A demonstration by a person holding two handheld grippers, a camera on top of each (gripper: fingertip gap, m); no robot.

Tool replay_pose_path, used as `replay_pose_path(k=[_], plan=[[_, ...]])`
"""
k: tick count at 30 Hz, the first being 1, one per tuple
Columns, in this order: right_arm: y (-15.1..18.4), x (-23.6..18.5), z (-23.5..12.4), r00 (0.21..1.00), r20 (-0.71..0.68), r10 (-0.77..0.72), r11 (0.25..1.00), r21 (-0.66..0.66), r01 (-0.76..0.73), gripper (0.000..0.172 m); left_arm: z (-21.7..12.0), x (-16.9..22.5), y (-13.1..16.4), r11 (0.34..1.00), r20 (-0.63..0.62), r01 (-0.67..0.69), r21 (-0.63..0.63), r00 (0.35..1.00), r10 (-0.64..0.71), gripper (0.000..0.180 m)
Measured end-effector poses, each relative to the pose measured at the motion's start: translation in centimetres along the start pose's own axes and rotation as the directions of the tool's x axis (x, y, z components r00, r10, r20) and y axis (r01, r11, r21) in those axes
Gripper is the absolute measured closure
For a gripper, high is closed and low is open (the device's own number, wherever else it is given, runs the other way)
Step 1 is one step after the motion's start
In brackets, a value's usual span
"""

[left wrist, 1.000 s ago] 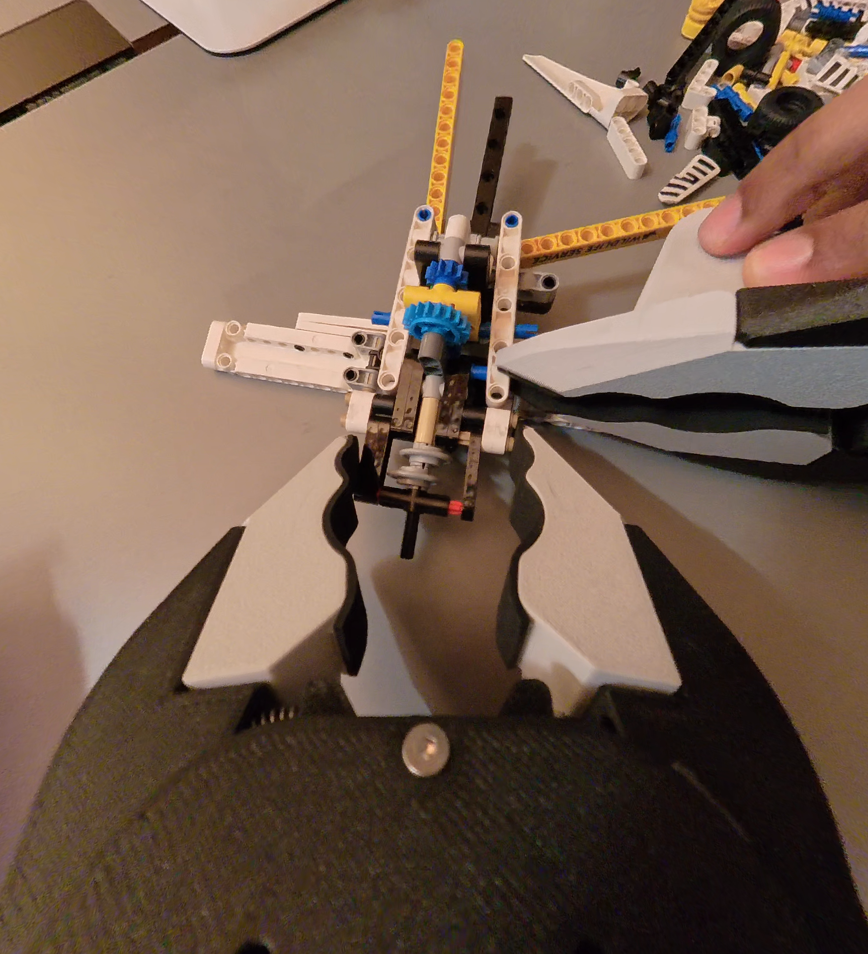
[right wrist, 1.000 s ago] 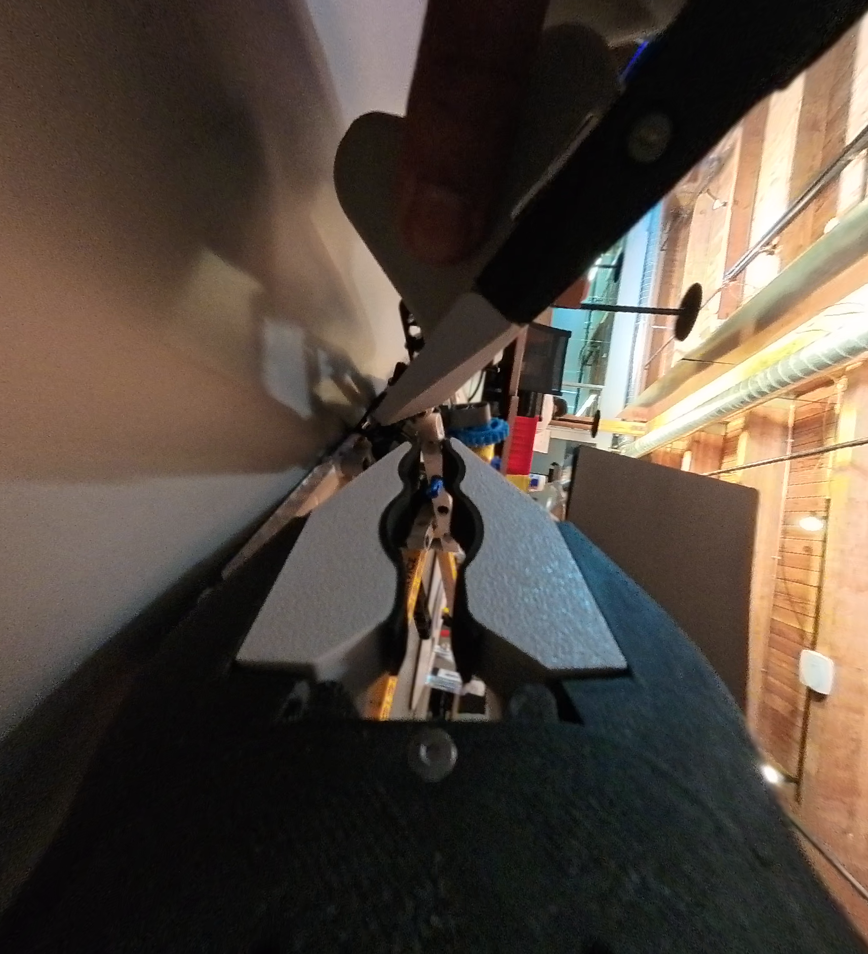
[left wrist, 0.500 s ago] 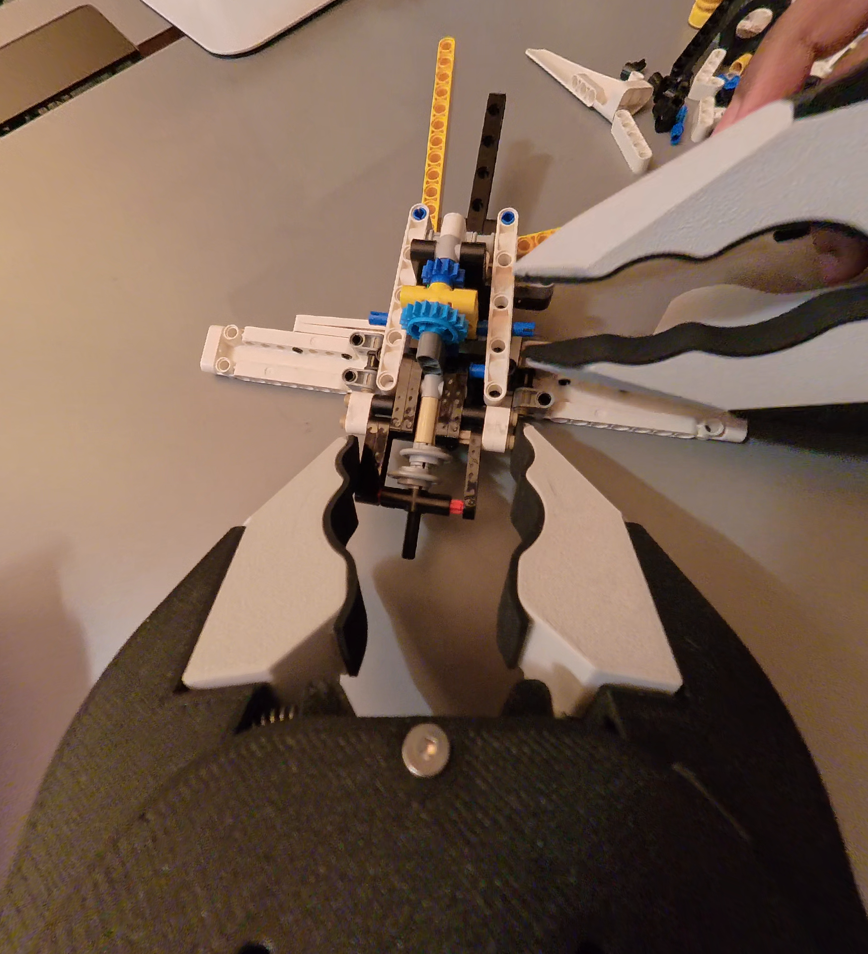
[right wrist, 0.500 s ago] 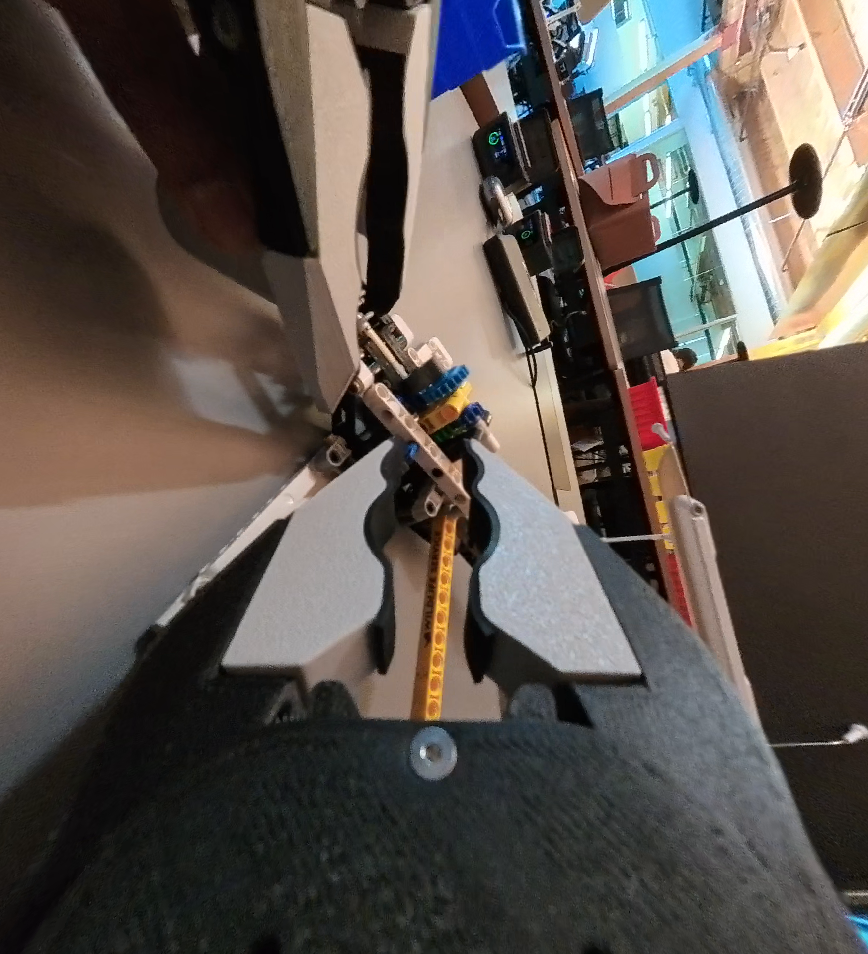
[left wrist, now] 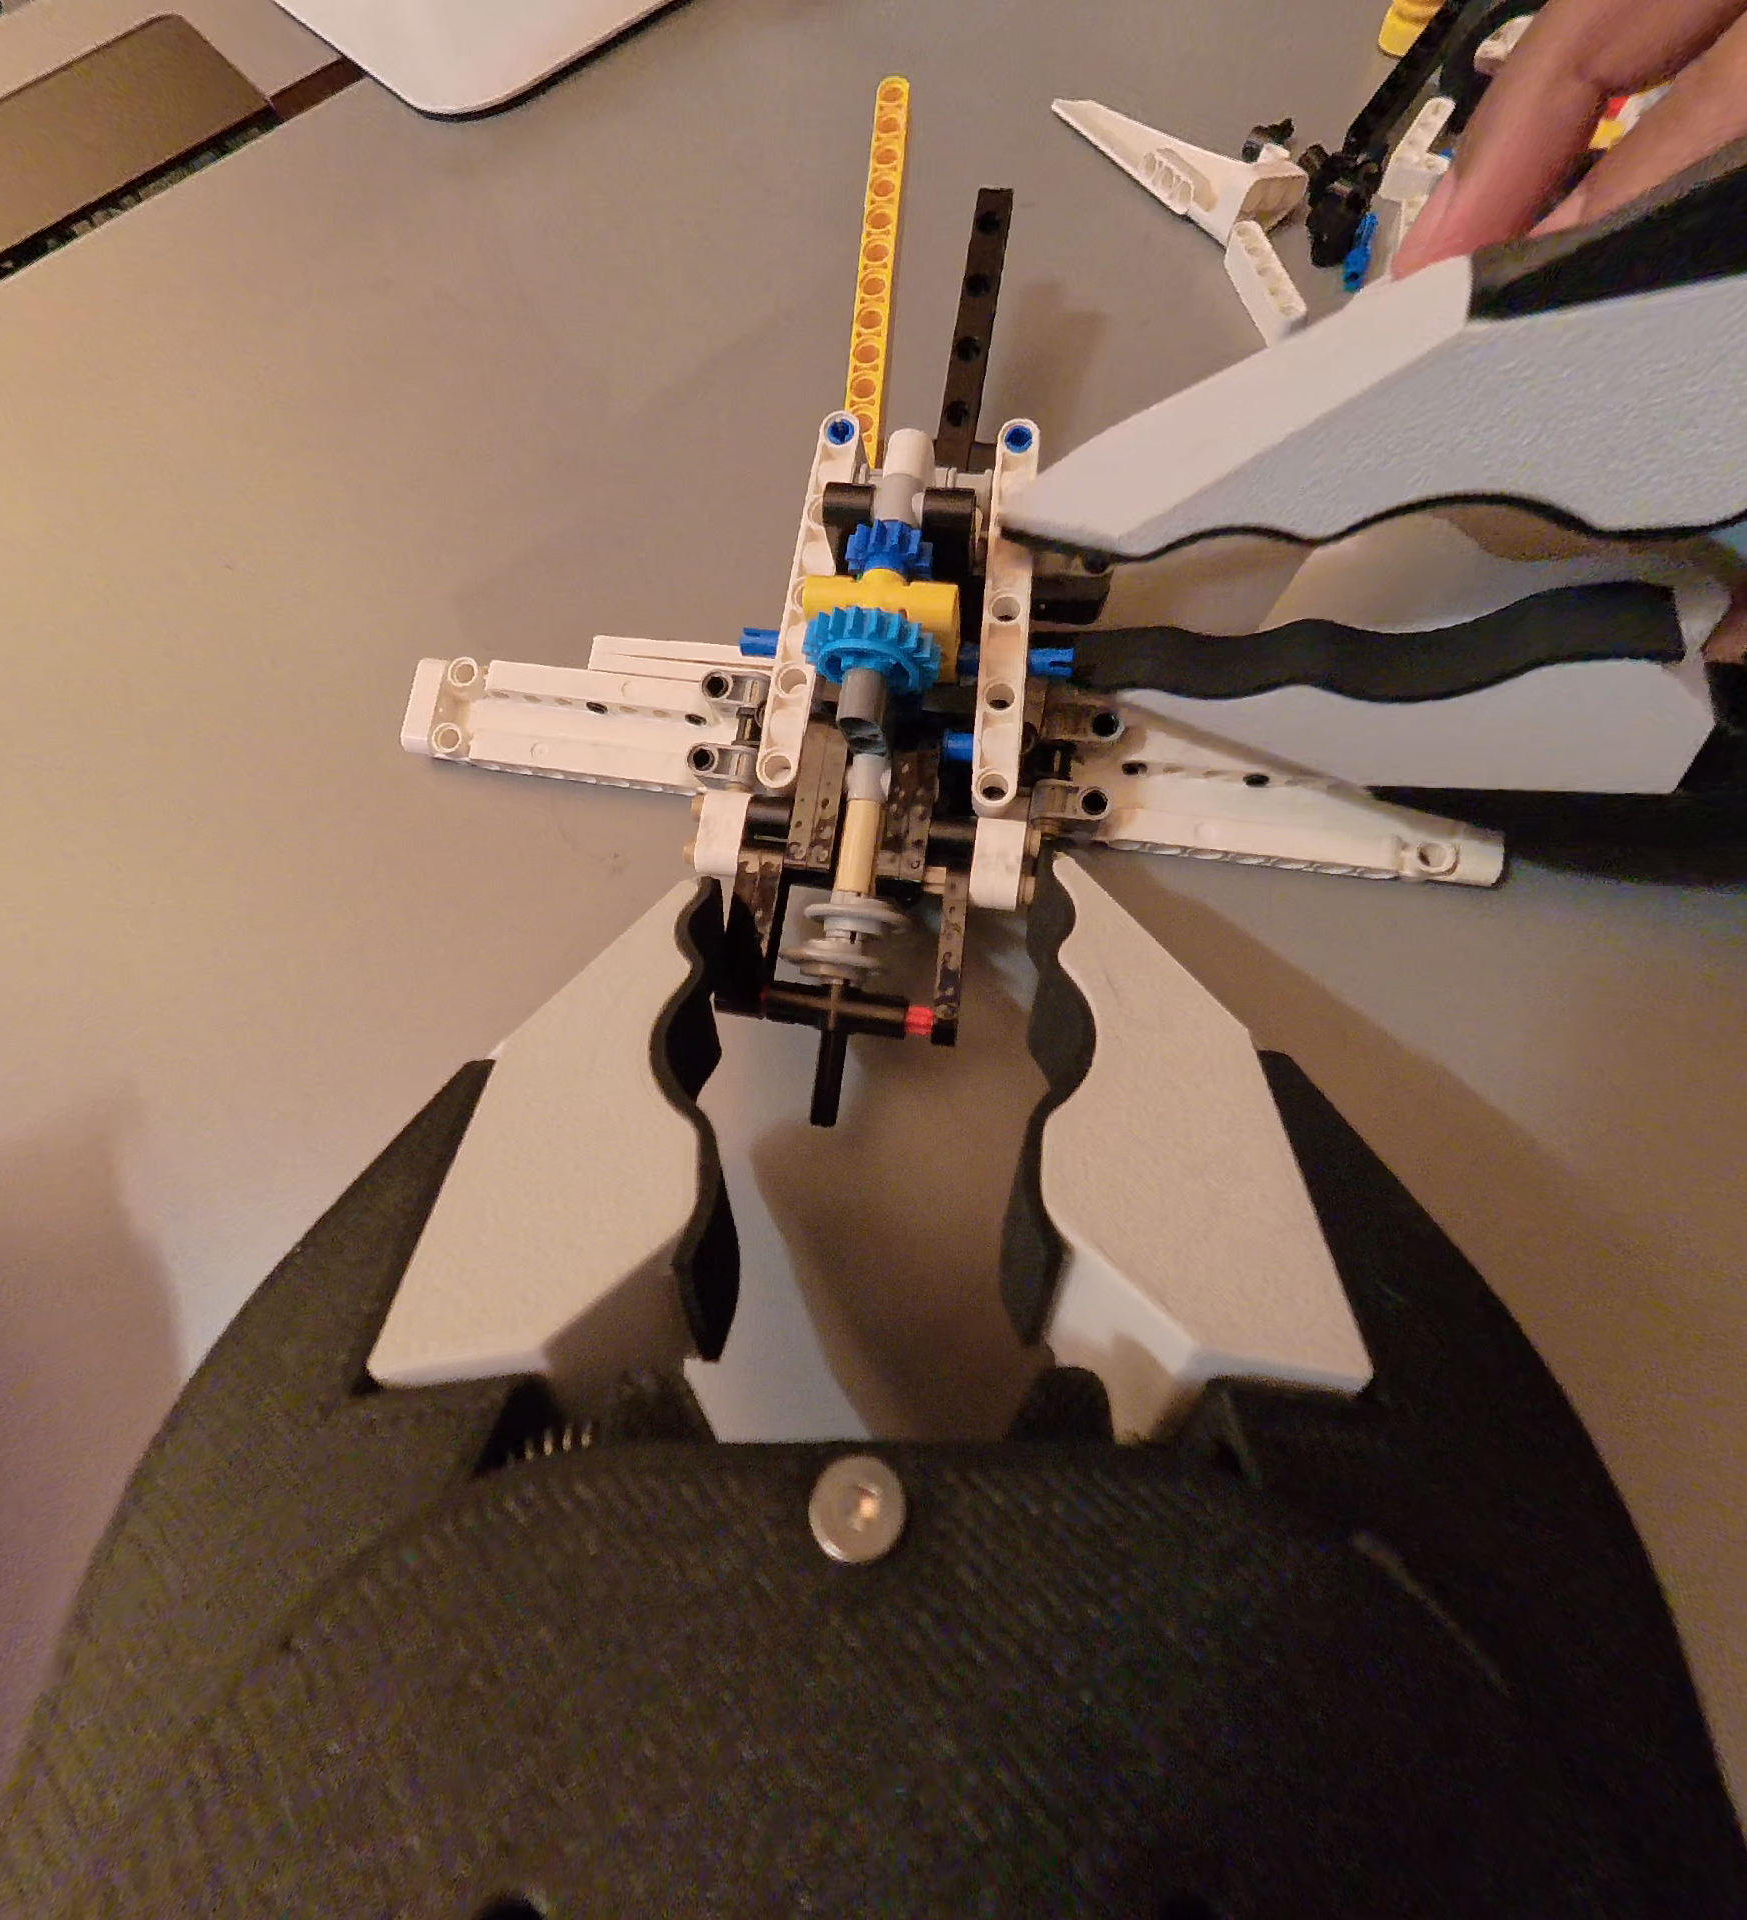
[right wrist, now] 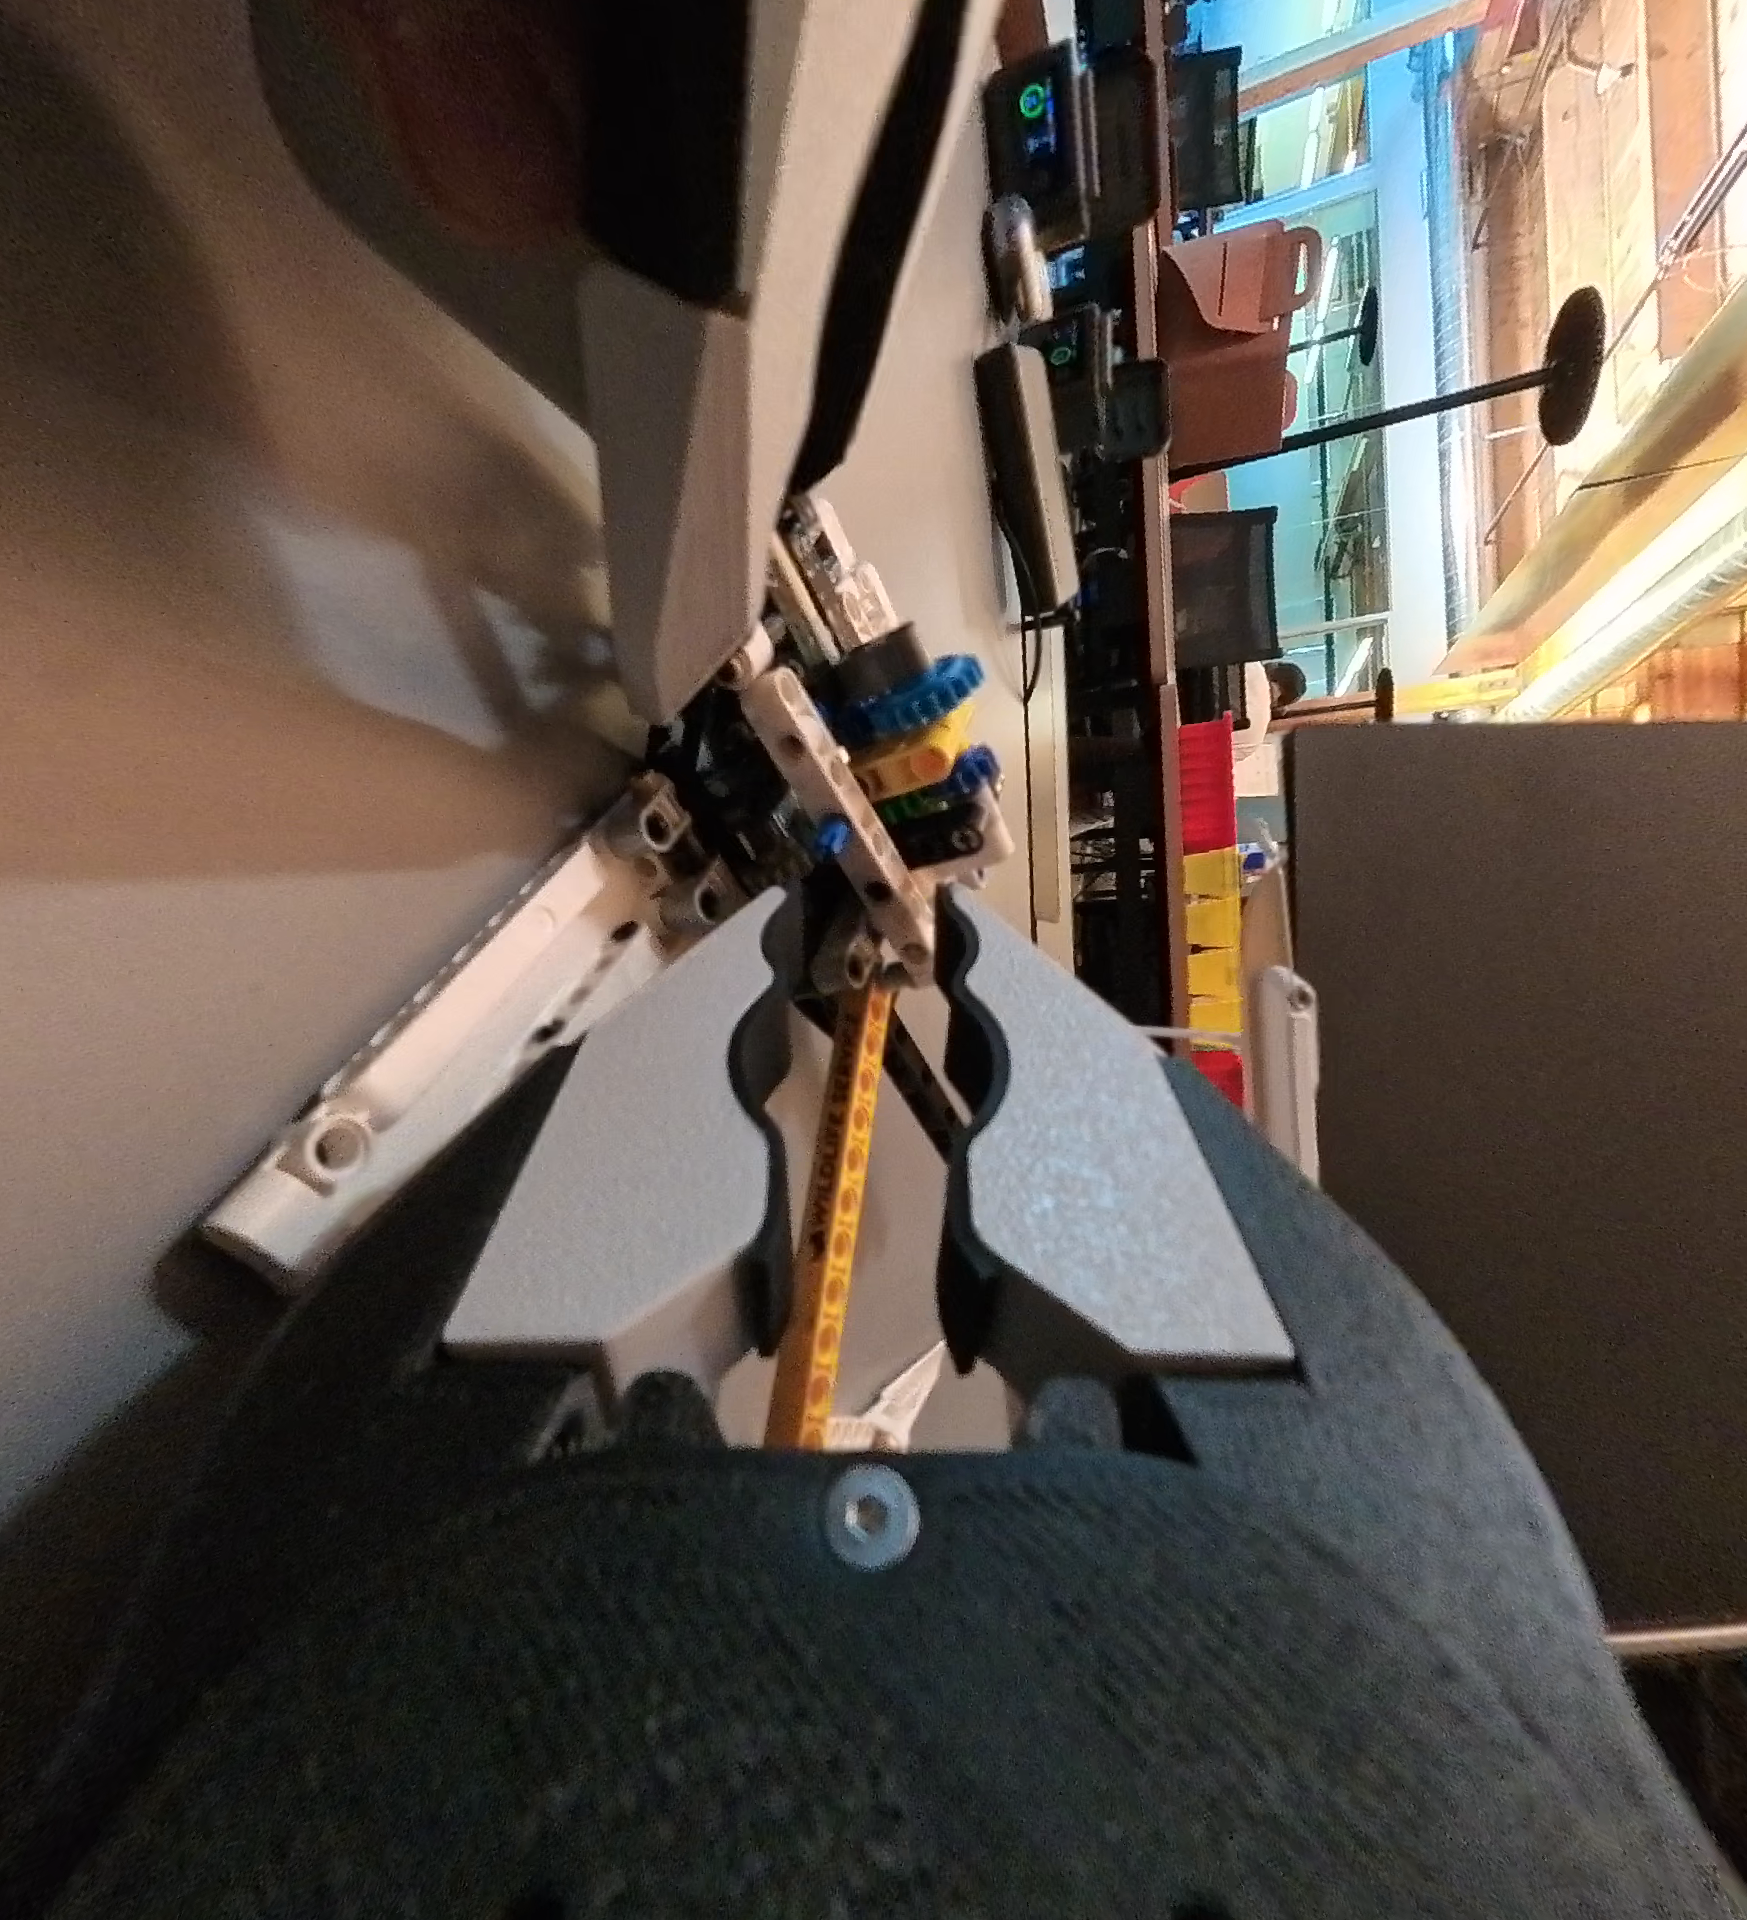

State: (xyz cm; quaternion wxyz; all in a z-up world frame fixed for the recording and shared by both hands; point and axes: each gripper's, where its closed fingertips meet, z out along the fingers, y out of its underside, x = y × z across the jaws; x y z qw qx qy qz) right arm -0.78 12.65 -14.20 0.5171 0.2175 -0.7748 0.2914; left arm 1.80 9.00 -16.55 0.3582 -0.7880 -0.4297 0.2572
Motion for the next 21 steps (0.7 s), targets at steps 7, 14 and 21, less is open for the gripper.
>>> replay_pose_path(k=[7, 14, 21], plan=[[-0.4, -0.1, 0.1, 0.985, -0.049, -0.163, 0.987, -0.004, 0.163, 0.161, -0.1, 0.2, -0.1, 1.000, -0.006, -0.010, 0.009, 1.000, 0.010, 0.122], [-0.8, -0.1, 0.0, 0.973, -0.045, -0.228, 0.974, 0.000, 0.228, 0.165, -0.2, -0.2, -0.7, 0.999, 0.034, -0.040, 0.013, 0.999, 0.040, 0.096], [-1.0, -0.2, -0.1, 0.971, -0.051, -0.233, 0.972, 0.026, 0.234, 0.165, 0.6, 0.0, -1.0, 0.983, -0.073, -0.149, -0.104, 0.987, 0.142, 0.098]])
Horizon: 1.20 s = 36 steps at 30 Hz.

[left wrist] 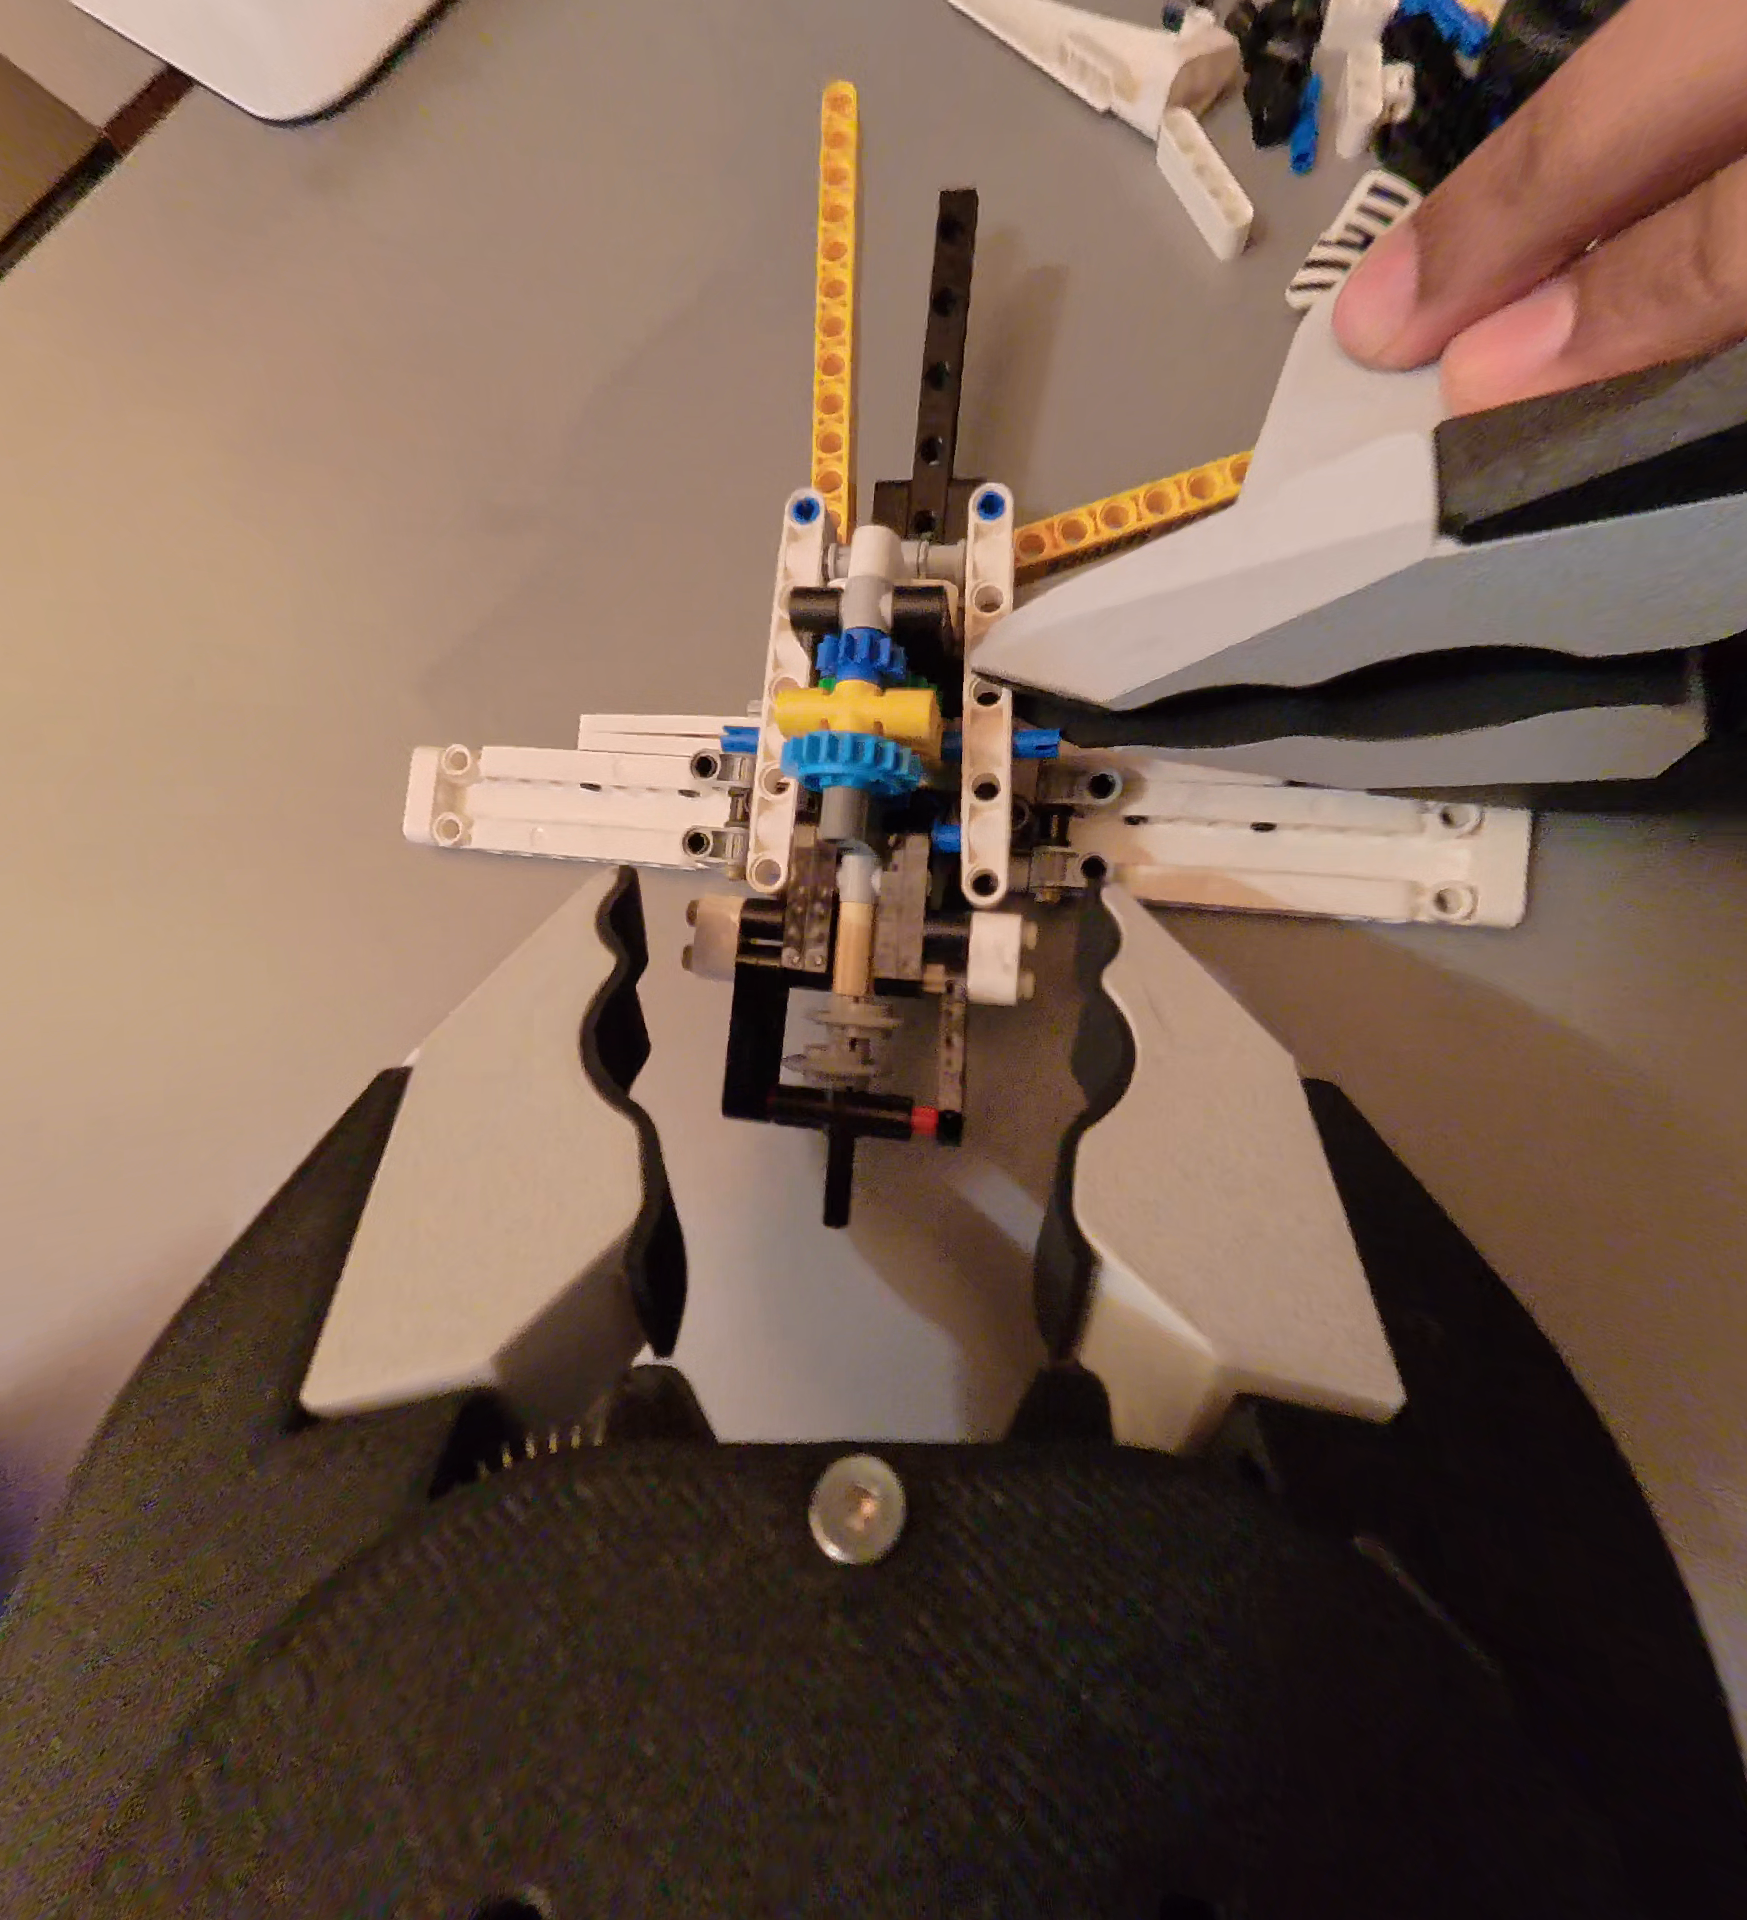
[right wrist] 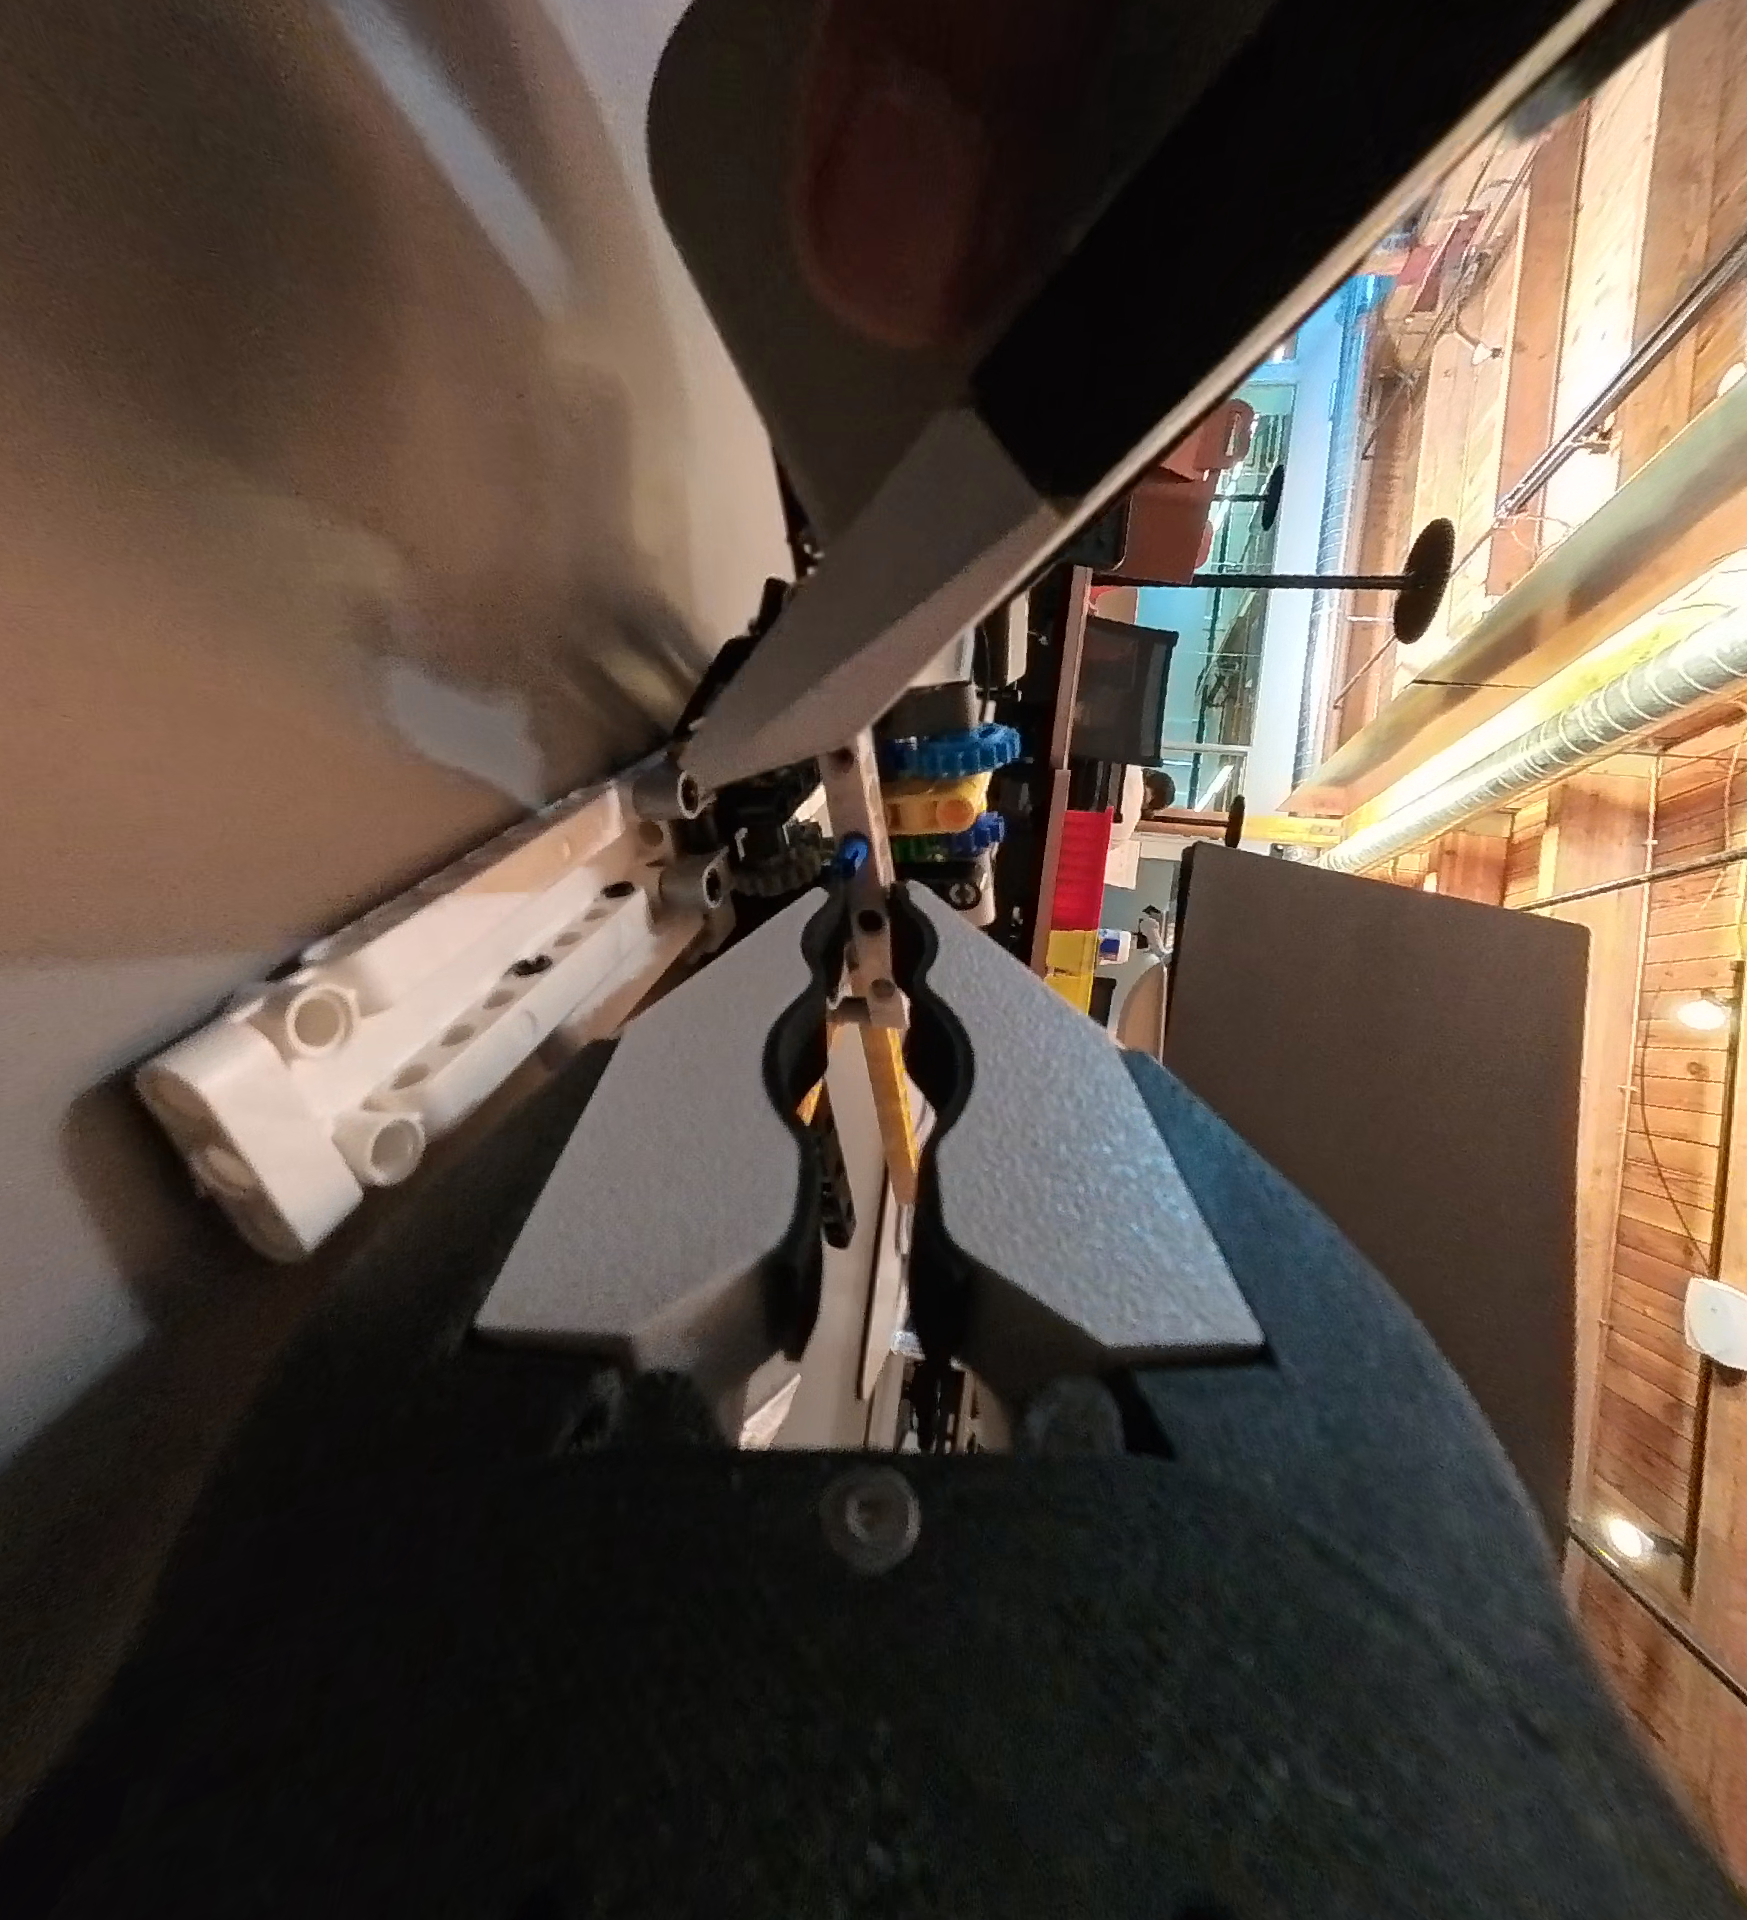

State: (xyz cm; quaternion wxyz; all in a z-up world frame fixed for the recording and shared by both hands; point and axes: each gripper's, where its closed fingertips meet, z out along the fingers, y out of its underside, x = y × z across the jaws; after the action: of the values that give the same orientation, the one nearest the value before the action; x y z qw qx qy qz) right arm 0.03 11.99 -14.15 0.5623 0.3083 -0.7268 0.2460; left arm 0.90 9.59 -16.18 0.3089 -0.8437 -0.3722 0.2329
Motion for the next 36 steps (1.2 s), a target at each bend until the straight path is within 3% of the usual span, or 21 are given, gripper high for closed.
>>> replay_pose_path(k=[3, 6, 10, 21, 23, 24, 26, 31, 33, 36], plan=[[0.1, 0.0, 0.0, 1.000, -0.002, -0.001, 1.000, -0.002, 0.001, 0.165, 0.2, 0.1, 0.2, 0.999, -0.044, -0.037, 0.009, 0.998, 0.037, 0.112], [0.0, 0.0, 0.0, 1.000, 0.000, 0.006, 1.000, -0.004, -0.006, 0.165, 0.2, -0.1, 0.2, 0.999, -0.038, -0.024, 0.046, 0.999, 0.026, 0.112], [0.4, 0.1, 0.2, 0.999, 0.014, 0.049, 0.998, -0.042, -0.048, 0.165, 0.5, -0.3, -0.1, 0.987, -0.020, 0.100, 0.129, 0.995, -0.098, 0.112], [0.7, 0.0, -0.3, 0.987, 0.024, 0.157, 0.982, -0.115, -0.153, 0.168, 0.6, -0.2, 0.0, 0.986, 0.027, 0.118, 0.117, 0.992, -0.122, 0.112], [-0.5, 0.0, -1.1, 0.982, 0.043, 0.184, 0.982, -0.050, -0.182, 0.172, 0.7, -3.2, 1.4, 0.995, 0.204, 0.082, 0.053, 0.975, -0.092, 0.112], [-1.5, -0.2, -1.7, 0.974, 0.053, 0.218, 0.976, -0.018, -0.218, 0.172, 0.6, -4.1, 2.4, 0.992, 0.203, 0.122, 0.025, 0.971, -0.125, 0.112], [-1.2, 0.3, -2.7, 0.984, -0.023, 0.175, 0.983, -0.042, -0.176, 0.172, -0.1, -3.3, 1.9, 0.975, 0.071, 0.202, 0.090, 0.975, -0.209, 0.114], [1.8, 3.0, -2.9, 0.850, 0.020, 0.527, 0.848, 0.051, -0.527, 0.172, 0.2, -2.1, 1.5, 0.992, 0.050, 0.094, 0.089, 0.994, -0.099, 0.113], [2.1, 3.6, -2.8, 0.778, 0.128, 0.616, 0.773, 0.092, -0.627, 0.172, 0.2, -1.6, 1.3, 0.993, 0.015, 0.073, 0.094, 0.997, -0.074, 0.113], [2.0, 2.4, -1.9, 0.676, 0.367, 0.639, 0.711, 0.055, -0.701, 0.146, 0.1, -1.2, 1.3, 0.994, -0.008, 0.042, 0.098, 0.999, -0.041, 0.113]])
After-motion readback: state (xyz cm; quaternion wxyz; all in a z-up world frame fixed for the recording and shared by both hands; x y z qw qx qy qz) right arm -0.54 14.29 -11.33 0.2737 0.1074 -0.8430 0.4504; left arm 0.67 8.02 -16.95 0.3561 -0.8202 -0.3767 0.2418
